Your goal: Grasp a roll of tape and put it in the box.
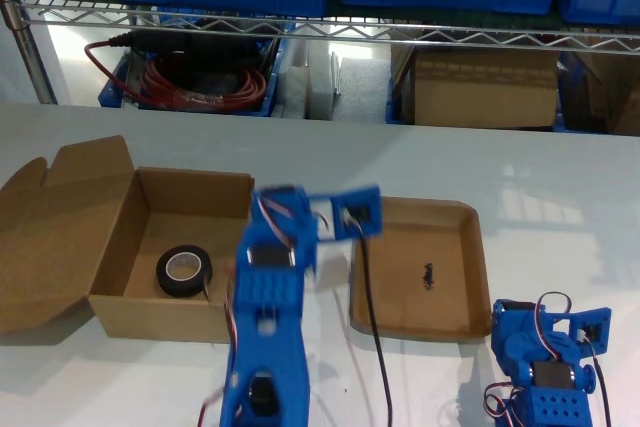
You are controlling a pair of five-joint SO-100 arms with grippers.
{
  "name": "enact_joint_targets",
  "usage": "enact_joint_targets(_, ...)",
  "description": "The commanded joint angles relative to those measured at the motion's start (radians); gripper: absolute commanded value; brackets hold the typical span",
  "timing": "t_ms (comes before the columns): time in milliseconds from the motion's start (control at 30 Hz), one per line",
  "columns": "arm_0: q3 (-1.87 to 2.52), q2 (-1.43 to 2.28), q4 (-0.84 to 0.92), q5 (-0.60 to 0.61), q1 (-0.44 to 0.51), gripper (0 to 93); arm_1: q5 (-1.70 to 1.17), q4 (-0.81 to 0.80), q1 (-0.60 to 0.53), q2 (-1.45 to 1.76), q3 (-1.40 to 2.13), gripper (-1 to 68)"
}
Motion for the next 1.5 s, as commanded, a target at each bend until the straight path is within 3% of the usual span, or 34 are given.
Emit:
enact_joint_targets(0,0.385,0.291,-0.121,-0.074,0.038,0.0,0.003,-0.005,-0.003,0.006,0.014,0.3)
enact_joint_targets(267,0.736,0.588,-0.107,-0.098,0.049,0.0,0.003,-0.005,-0.003,0.006,0.014,0.3)
enact_joint_targets(600,0.772,0.753,0.075,-0.097,0.064,0.0,0.003,-0.005,-0.003,0.006,0.014,0.3)
enact_joint_targets(1467,0.772,0.753,0.126,-0.112,0.064,0.0,0.003,-0.005,-0.003,0.006,0.014,0.3)
